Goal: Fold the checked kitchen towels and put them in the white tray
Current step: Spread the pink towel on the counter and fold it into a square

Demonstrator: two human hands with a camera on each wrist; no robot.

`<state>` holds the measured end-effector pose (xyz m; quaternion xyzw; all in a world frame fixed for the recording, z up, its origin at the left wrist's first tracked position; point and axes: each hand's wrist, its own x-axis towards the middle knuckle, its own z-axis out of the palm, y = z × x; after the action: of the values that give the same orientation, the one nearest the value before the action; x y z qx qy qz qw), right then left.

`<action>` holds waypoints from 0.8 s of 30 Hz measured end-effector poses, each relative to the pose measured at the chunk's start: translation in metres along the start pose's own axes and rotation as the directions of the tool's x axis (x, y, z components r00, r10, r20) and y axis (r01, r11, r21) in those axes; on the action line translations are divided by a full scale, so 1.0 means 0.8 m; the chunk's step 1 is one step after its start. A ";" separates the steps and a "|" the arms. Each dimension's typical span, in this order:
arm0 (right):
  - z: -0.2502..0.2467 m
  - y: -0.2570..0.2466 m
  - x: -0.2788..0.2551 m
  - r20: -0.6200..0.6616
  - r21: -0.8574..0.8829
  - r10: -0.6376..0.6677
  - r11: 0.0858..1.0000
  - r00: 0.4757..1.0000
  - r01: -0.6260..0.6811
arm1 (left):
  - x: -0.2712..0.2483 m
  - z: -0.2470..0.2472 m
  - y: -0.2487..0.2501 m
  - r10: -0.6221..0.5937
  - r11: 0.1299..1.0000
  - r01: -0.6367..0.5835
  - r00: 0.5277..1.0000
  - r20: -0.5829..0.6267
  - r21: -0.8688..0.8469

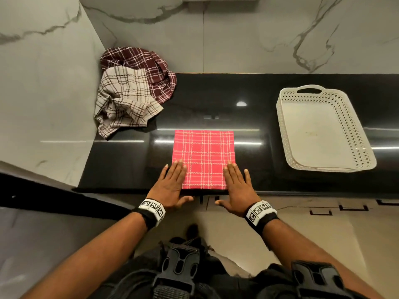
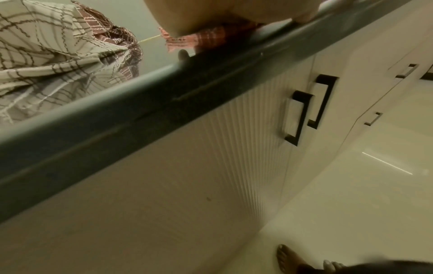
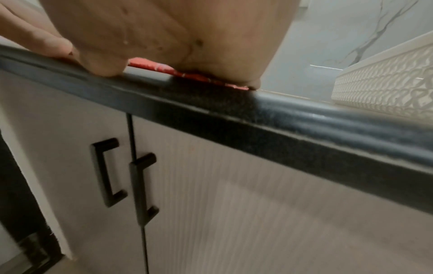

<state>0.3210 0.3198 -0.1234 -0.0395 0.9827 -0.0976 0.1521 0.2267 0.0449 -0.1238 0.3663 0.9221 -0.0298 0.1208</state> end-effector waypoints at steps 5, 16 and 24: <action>0.032 -0.004 -0.042 -0.220 0.000 -0.025 1.000 0.975 0.026 | -0.042 0.021 0.020 -0.037 0.988 0.007 0.981 -0.190 -0.155; -0.030 0.009 -0.050 -0.321 0.640 0.185 0.765 0.929 0.069 | -0.035 -0.047 -0.016 -0.331 0.636 0.049 0.918 -0.216 -0.770; -0.070 0.004 0.041 -0.153 0.715 0.489 0.655 0.858 -0.246 | 0.037 -0.065 -0.020 -0.491 0.600 0.302 0.870 -0.044 -0.741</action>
<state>0.2724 0.3294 -0.0810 0.2382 0.8769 -0.4174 0.0045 0.1848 0.0608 -0.0812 0.0750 0.9252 0.3487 0.1293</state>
